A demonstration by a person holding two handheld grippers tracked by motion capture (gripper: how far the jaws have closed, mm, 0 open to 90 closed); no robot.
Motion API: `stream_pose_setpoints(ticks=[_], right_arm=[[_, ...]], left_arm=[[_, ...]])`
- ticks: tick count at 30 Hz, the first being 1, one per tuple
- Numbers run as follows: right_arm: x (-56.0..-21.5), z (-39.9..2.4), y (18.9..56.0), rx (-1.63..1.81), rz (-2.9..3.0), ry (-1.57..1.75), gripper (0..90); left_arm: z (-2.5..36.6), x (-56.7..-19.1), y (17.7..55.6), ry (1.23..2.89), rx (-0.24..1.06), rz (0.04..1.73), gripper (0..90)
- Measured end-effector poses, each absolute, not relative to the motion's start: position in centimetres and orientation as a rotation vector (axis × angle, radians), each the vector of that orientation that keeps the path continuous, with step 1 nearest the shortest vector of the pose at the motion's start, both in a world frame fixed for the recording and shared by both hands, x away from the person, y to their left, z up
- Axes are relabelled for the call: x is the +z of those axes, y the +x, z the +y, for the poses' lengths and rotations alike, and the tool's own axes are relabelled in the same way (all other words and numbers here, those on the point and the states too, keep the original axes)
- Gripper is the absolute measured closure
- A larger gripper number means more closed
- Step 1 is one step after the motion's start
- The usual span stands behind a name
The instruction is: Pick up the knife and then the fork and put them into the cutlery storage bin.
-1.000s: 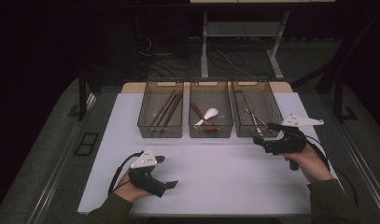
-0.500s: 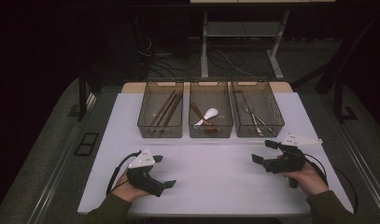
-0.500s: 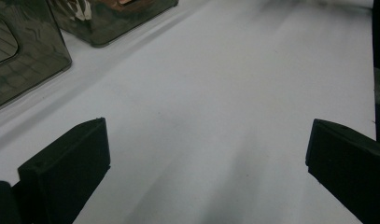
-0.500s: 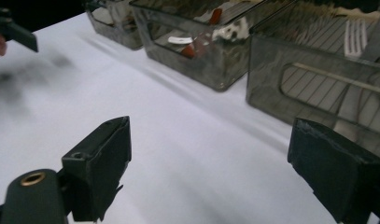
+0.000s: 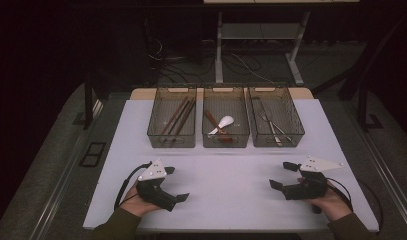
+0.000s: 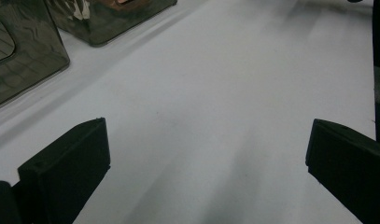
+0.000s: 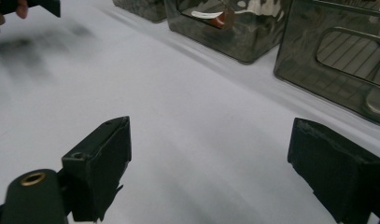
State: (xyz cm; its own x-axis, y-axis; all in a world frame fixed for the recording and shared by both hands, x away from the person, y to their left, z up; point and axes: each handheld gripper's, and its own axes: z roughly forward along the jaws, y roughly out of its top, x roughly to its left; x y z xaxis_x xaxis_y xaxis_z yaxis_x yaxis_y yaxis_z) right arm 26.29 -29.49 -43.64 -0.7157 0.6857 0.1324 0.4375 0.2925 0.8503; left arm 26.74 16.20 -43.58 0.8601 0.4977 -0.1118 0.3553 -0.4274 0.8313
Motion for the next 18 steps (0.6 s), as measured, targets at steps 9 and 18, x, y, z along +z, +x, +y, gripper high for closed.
stream_pose_setpoints(ticks=[9, 18], right_arm=[[-43.96, -30.03, 25.23, 1.352, 2.311, 1.010, 13.7], [-44.31, -30.04, 25.38, 1.286, 2.332, 0.978, 13.7]], left_arm=[[16.25, -43.53, 26.68, 2.065, 0.189, 0.616, 0.0], [16.20, -43.56, 26.72, 2.071, 0.190, 0.611, 0.0]])
